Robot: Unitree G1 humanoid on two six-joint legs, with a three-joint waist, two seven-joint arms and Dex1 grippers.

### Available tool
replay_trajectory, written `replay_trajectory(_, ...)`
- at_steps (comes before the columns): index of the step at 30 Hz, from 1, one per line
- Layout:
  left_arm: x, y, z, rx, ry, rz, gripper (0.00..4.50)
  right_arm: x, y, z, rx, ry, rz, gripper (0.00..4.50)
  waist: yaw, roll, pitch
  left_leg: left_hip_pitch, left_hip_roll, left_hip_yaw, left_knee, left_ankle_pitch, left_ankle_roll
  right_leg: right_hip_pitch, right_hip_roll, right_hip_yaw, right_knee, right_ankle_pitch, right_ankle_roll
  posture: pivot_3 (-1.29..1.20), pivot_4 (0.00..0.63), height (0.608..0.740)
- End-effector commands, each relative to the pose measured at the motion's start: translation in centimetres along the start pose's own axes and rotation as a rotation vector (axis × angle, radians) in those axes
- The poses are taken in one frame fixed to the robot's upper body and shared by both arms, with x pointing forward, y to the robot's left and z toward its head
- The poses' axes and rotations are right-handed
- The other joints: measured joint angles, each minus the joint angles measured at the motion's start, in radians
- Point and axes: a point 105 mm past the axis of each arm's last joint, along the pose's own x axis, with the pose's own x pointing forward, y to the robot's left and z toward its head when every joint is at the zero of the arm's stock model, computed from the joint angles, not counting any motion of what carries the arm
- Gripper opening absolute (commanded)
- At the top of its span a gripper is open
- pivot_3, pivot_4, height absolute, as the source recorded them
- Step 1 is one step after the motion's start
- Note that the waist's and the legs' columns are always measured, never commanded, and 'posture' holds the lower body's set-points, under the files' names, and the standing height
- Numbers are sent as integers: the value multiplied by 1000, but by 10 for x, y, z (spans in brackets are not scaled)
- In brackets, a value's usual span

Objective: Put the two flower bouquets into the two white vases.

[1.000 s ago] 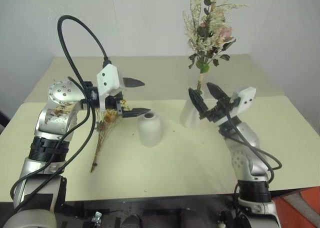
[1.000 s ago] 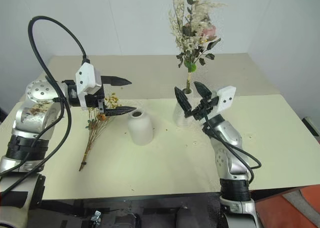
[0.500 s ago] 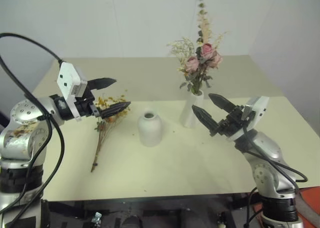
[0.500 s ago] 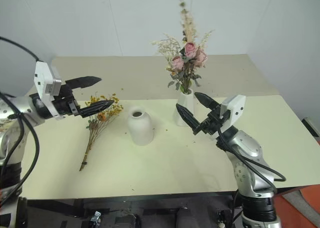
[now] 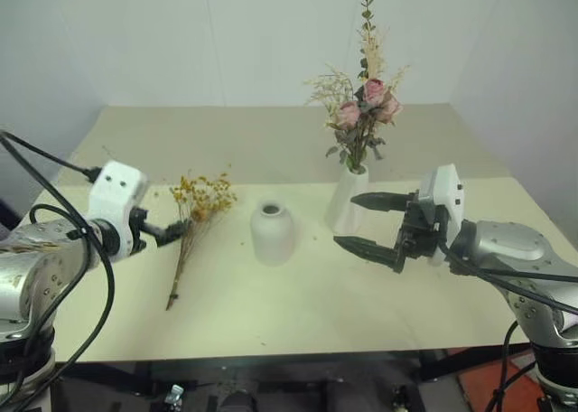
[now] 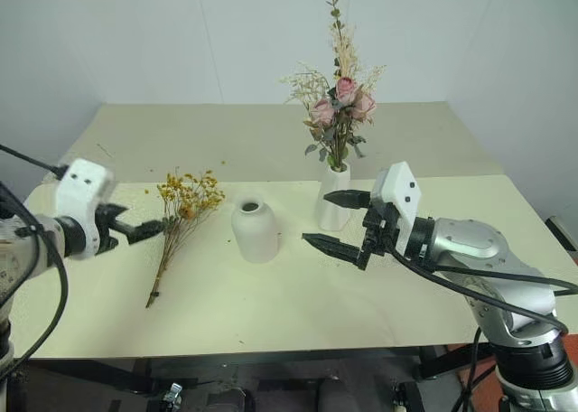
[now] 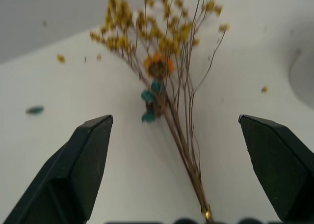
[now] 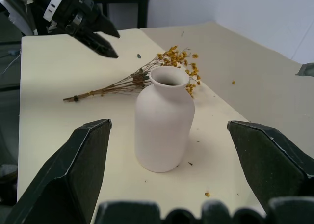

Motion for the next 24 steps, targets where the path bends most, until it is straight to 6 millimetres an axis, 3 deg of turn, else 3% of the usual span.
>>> replay_trajectory(1, 6, 1, -2, 3, 63, 24, 4500, 2, 12, 21, -89, 1, 81, 4467, 2, 0, 0, 0, 0, 0, 0, 0, 0, 0, 0, 0, 0, 0, 0, 0, 150, 740)
replay_trajectory(5, 25, -7, 0, -9, 112, -6, 4500, 5, 17, 24, -160, 67, 143, 4467, 9, -1, -1, 0, 0, 0, 0, 0, 0, 0, 0, 0, -1, 0, 0, 0, 150, 740)
replay_trajectory(10, 36, 3, -2, -28, 194, 20, 4500, 5, 11, 23, -186, 101, 110, 4467, 12, -1, 0, -1, 0, 0, 0, 0, 0, -1, 0, 0, -1, 0, 0, 0, 150, 740)
replay_trajectory(17, 49, 1, -6, -43, 234, -22, 4500, 7, 7, 15, -185, 126, 50, 4467, 22, -1, 0, -1, 0, 0, 0, 0, 0, -1, 0, 0, -1, 0, 0, 0, 150, 740)
replay_trajectory(20, 56, -4, 0, -63, 213, -59, 3879, 8, 9, 13, -183, 125, 49, 4500, 24, -1, 0, -2, 0, 0, 0, 0, 0, -1, -1, 0, -1, 0, 0, 0, 150, 740)
replay_trajectory(24, 63, -7, 2, -73, 222, -86, 2627, 8, 8, 11, -181, 128, 27, 4500, 25, -1, 0, -2, -1, 0, 0, 0, 0, -1, -1, 0, -1, 0, 0, 0, 150, 740)
